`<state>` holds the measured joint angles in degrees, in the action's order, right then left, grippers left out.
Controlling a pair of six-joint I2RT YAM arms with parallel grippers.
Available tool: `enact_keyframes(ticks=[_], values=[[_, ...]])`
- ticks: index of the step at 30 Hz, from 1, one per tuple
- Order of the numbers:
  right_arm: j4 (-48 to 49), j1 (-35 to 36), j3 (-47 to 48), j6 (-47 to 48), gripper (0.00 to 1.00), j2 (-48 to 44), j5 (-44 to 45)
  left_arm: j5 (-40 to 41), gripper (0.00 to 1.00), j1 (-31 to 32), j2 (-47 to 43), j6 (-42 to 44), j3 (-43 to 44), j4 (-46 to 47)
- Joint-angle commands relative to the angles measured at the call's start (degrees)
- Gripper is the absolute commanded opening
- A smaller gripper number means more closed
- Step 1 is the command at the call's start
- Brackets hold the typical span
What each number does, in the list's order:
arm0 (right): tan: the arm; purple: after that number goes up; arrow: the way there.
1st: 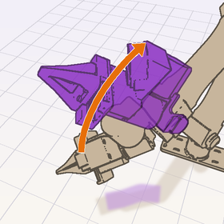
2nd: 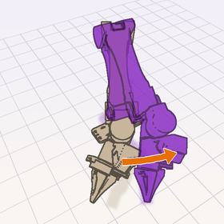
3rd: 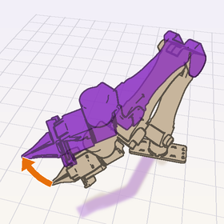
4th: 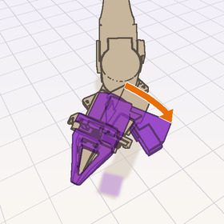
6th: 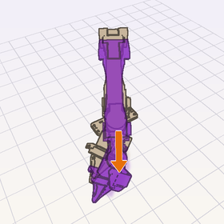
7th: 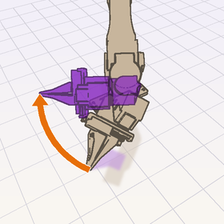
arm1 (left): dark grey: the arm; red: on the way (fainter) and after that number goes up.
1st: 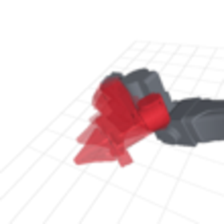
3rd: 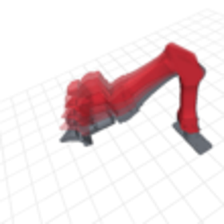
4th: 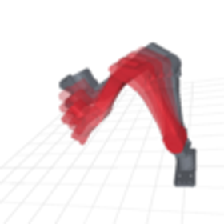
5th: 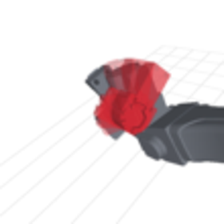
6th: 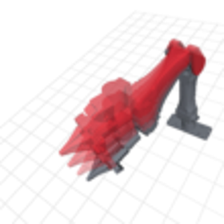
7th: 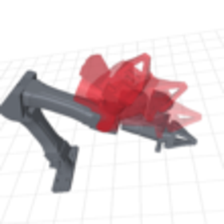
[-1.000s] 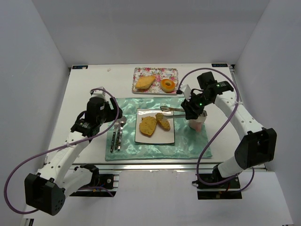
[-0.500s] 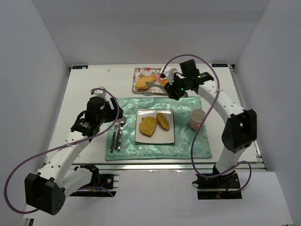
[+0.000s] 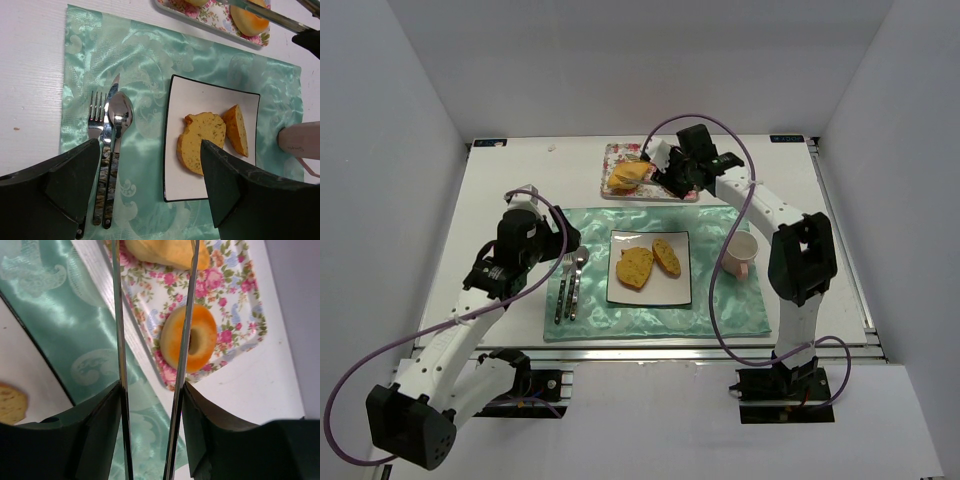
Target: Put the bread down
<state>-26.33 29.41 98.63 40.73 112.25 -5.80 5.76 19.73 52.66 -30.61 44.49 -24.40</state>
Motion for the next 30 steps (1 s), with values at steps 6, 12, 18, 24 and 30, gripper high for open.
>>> enact_keyframes(ticks=[6,12,18,24,30], values=[[3.2,2.7,-1.2,5.1,0.54,-2.9,1.7,0.0,0.91,0.2,0.6,0.6,0.3,-0.3],[5.7,3.0,-4.1,7.8,0.54,-4.3,3.5,-0.4,0.91,0.2,0.6,0.4,-0.6,0.6],[10.9,4.6,-7.2,10.3,0.56,-3.8,8.9,-0.7,0.91,0.2,0.6,0.0,-1.1,1.3],[18.5,6.3,-8.0,13.0,0.57,-0.7,14.9,-0.3,0.91,0.2,1.0,0.3,-0.5,0.9],[19.6,6.5,-8.5,13.6,0.52,1.1,16.1,-0.3,0.91,0.2,0.6,0.0,-1.0,1.1]])
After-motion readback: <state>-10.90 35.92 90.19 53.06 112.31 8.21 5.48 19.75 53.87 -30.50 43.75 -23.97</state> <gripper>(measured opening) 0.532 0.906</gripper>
